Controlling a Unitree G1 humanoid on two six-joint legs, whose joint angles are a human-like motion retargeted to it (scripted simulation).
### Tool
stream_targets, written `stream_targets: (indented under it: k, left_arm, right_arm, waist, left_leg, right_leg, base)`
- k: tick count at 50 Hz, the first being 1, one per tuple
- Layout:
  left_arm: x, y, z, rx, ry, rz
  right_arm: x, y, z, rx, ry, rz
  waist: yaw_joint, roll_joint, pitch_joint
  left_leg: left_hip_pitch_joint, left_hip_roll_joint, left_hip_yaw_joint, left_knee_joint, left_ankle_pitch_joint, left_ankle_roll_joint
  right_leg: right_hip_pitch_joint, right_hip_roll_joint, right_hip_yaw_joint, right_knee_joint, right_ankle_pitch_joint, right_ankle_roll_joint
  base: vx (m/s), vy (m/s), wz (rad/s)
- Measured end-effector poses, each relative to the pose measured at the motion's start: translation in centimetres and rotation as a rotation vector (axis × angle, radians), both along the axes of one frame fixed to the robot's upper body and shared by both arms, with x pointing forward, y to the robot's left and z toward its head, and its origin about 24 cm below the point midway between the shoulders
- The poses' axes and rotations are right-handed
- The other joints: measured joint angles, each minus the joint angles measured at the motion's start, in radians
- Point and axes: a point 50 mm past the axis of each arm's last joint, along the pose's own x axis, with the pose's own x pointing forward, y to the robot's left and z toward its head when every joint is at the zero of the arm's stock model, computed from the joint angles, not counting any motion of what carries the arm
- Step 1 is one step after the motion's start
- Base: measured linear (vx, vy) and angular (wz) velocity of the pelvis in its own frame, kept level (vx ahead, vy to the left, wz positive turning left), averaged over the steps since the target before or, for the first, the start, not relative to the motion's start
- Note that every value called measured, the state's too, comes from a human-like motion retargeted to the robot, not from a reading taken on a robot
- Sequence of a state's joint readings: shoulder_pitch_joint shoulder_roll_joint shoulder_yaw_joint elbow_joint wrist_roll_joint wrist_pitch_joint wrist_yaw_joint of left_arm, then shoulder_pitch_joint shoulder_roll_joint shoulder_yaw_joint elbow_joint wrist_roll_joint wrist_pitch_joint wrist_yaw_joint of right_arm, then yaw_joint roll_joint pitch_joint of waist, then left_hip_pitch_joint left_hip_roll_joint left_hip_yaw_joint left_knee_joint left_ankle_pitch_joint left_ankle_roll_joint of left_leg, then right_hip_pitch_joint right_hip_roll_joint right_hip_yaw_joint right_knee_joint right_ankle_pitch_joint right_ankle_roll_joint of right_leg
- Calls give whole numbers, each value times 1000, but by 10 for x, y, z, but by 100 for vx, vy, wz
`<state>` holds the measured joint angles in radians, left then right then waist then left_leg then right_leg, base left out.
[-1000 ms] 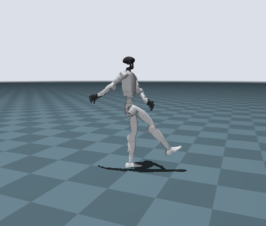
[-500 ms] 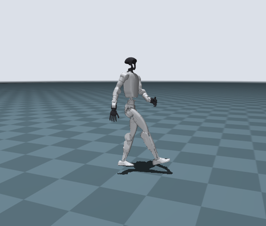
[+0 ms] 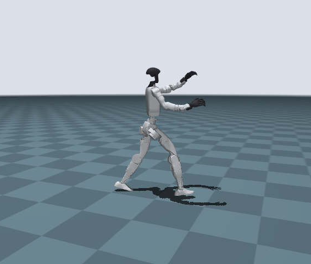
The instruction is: Kungfu
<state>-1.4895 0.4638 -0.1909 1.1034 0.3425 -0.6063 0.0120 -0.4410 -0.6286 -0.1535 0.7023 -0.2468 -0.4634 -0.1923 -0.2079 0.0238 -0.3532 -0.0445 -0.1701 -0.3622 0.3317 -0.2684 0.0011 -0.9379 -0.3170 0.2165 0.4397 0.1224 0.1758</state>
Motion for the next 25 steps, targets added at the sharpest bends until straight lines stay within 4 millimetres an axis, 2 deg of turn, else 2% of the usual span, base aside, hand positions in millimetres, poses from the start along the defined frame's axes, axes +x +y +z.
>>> stream_targets:
  k: [2, 3, 5, 7, 8, 10, 13, 18, 20, 25]
  left_arm:
    - [2, -3, 12, 58, 74, -3]
    - [5, 2, 12, -4, 114, 29]
    - [2, -4, 14, -109, 77, -35]
    - [-14, -14, 28, -141, -83, -139]
    - [-18, -16, 32, -163, -154, -145]
    - [-17, -20, 27, -169, -192, -100]
    - [-9, -21, 13, -121, -143, -56]
    - [-1, -30, -6, -171, -19, -124]
    - [1, -34, -13, -203, 22, -153]
    - [8, -38, -34, -262, 111, -180]
  right_arm:
    - [10, -34, -15, 123, 142, -172]
    - [12, -40, -29, 197, 262, -218]
    - [0, -58, -58, 443, 511, -400]
    - [-20, -71, -67, 712, 483, -443]
    - [-21, -75, -62, 803, 398, -406]
    - [-23, -81, -55, 920, 233, -438]
    - [-20, -83, -41, 876, 93, -449]
    - [-17, -87, -32, 734, 171, -384]
    - [-19, -90, -30, 729, 197, -362]
    - [-24, -102, -16, 774, 102, -334]
  waist:
    - [12, 8, 48]
    - [-1, 31, 56]
    - [-42, 32, 32]
    - [-62, 37, 56]
    - [-65, 38, 77]
    - [-90, 53, 98]
    - [-166, 94, 116]
    - [-213, 104, 162]
    - [-225, 108, 183]
    - [-262, 117, 244]
  left_leg:
    - [13, 54, -17, 36, 33, -37]
    - [7, 93, 13, 31, 67, -53]
    - [-47, 128, 62, 22, 153, -103]
    - [-71, 192, 144, 7, 231, -151]
    - [-67, 227, 217, -22, 268, -173]
    - [-63, 303, 376, -87, 326, -227]
    - [-84, 374, 559, -164, 380, -261]
    - [-102, 416, 825, -254, 412, -263]
    - [-118, 440, 901, -272, 421, -263]
    - [-174, 462, 1005, -303, 443, -263]
  right_leg:
    - [-3, 20, -18, 91, -61, -5]
    - [6, -2, -73, 128, -113, -13]
    - [-17, -52, -135, 218, -205, -26]
    - [-17, -60, -176, 248, -210, -30]
    - [-10, -55, -190, 259, -218, -31]
    - [4, -48, -225, 284, -249, -42]
    - [8, -90, -303, 324, -286, -51]
    - [-8, -117, -345, 362, -333, -74]
    - [-8, -115, -362, 371, -357, -84]
    - [-4, -147, -405, 404, -403, -91]
  base:
    - [28, -50, 104]
    - [13, -50, 175]
    - [13, -54, 219]
    - [5, -52, 175]
    - [-5, -48, 126]
    - [-5, -47, 132]
    - [-2, -36, 169]
    - [-11, -22, 109]
    - [-13, -28, 92]
    - [-19, -15, 106]
